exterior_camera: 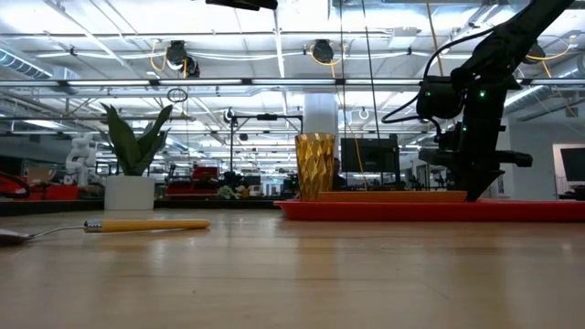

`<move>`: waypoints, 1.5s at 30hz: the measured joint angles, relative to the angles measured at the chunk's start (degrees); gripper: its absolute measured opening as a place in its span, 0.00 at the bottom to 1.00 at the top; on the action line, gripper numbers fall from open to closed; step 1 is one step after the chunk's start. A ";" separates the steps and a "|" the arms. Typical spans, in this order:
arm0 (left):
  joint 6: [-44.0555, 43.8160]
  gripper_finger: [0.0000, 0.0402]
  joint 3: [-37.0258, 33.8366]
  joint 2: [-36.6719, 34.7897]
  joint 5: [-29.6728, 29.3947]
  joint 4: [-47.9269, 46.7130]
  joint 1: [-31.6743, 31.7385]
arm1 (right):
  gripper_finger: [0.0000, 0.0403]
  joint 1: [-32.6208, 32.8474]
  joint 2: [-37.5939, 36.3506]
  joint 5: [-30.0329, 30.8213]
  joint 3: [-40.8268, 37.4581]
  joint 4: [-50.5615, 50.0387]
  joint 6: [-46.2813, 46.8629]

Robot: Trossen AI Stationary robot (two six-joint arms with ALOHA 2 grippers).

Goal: Pick and place plate/cup/fork/spoon on tray
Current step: Put the pink fork on the red serving tray to the right of the orange plate

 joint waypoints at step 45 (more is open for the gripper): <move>-7.79 0.53 0.00 0.04 2.40 -5.38 -1.18 | 0.06 14.51 -19.37 2.51 -10.93 -2.53 3.87</move>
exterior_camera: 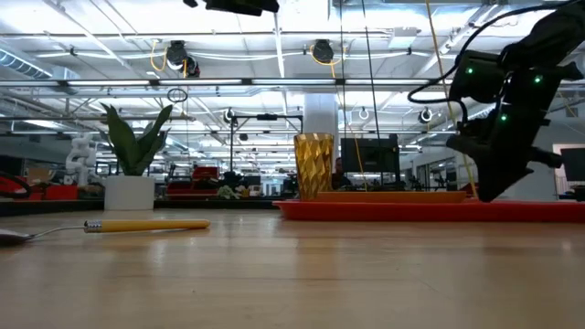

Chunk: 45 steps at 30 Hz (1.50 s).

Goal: Pick and place plate/cup/fork/spoon on tray
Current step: Put the pink fork on the red serving tray to the right of the orange plate, then put the yellow spoon on the red serving tray to the right of the pink fork

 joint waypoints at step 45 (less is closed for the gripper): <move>-65.04 0.53 0.55 20.08 26.21 -34.80 -22.44 | 0.06 15.74 -16.90 -1.66 0.07 19.13 -30.38</move>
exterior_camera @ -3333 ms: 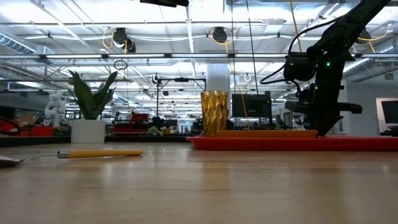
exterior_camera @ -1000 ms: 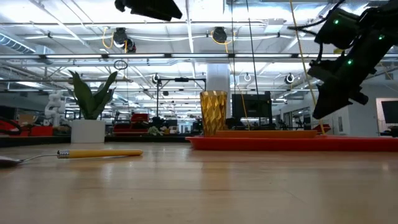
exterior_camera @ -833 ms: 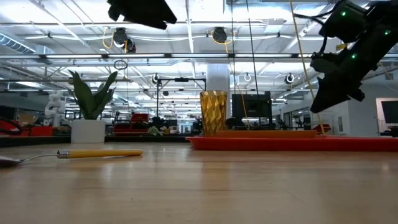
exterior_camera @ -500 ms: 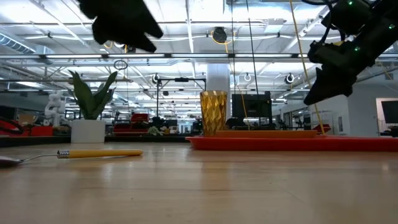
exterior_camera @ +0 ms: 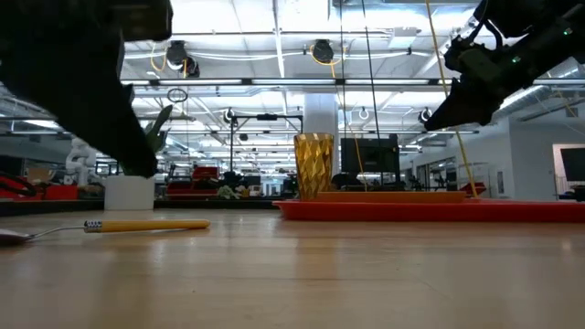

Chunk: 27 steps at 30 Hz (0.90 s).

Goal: Pick and place plate/cup/fork/spoon on tray
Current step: Put the yellow spoon on the red serving tray to the right of the pink fork

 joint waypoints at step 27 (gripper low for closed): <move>-13.23 0.53 0.16 4.41 5.95 -14.21 -0.51 | 0.06 -0.02 0.19 0.00 0.02 -0.15 -6.97</move>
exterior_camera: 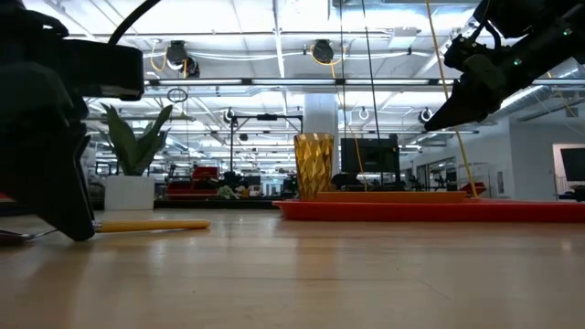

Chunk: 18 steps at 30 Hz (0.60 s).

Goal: Pick and place plate/cup/fork/spoon on tray
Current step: Put the yellow spoon on the red serving tray to the right of the pink fork

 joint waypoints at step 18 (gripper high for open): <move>-2.86 0.23 0.09 0.84 4.88 -0.81 -0.42 | 0.06 0.00 0.00 -0.04 0.00 0.20 1.02</move>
